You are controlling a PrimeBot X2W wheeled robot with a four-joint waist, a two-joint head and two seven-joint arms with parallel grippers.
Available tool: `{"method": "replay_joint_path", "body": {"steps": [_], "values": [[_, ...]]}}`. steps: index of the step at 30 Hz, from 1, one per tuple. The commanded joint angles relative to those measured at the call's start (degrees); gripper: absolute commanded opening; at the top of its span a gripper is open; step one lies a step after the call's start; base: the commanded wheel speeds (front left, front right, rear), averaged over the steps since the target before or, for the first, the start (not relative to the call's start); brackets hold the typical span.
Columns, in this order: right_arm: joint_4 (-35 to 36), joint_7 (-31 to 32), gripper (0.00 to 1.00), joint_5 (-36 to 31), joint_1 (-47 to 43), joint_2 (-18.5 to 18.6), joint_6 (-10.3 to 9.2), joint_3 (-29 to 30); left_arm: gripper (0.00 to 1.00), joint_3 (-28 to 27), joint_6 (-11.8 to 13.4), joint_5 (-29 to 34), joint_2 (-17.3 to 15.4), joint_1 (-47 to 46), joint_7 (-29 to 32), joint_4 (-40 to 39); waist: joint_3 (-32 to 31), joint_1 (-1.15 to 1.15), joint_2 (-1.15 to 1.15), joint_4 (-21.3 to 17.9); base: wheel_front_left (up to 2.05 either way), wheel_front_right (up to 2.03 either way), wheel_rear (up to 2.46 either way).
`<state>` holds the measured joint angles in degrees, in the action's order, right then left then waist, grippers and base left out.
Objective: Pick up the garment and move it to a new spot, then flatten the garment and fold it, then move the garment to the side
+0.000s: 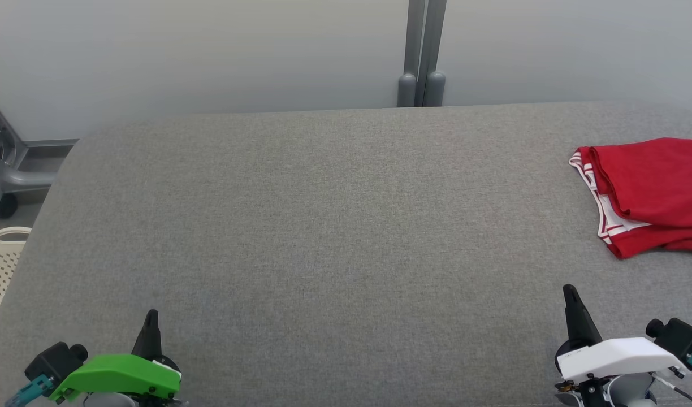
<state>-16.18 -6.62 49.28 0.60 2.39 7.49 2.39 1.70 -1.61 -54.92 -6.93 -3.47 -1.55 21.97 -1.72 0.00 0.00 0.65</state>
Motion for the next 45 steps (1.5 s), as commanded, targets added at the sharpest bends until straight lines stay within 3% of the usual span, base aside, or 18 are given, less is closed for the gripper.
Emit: {"method": "replay_joint_path", "body": {"steps": [1, 45], "values": [[1.33, 0.25, 0.00, 2.18, 0.30, 0.32, 0.00, 0.20, 0.00, -0.83, -0.61, -1.97, -0.11, -2.23, 0.68, -0.93, 0.04, 0.00, 0.00, -0.01, 0.00, 0.00, 0.00], [6.11, 3.27, 0.00, 27.54, -0.50, 0.52, 0.01, 1.14, 0.00, -6.76, -3.98, -23.09, 2.42, -6.26, 9.84, -1.89, 0.96, 0.00, 0.00, -0.35, 0.00, 0.00, 0.00]]}}
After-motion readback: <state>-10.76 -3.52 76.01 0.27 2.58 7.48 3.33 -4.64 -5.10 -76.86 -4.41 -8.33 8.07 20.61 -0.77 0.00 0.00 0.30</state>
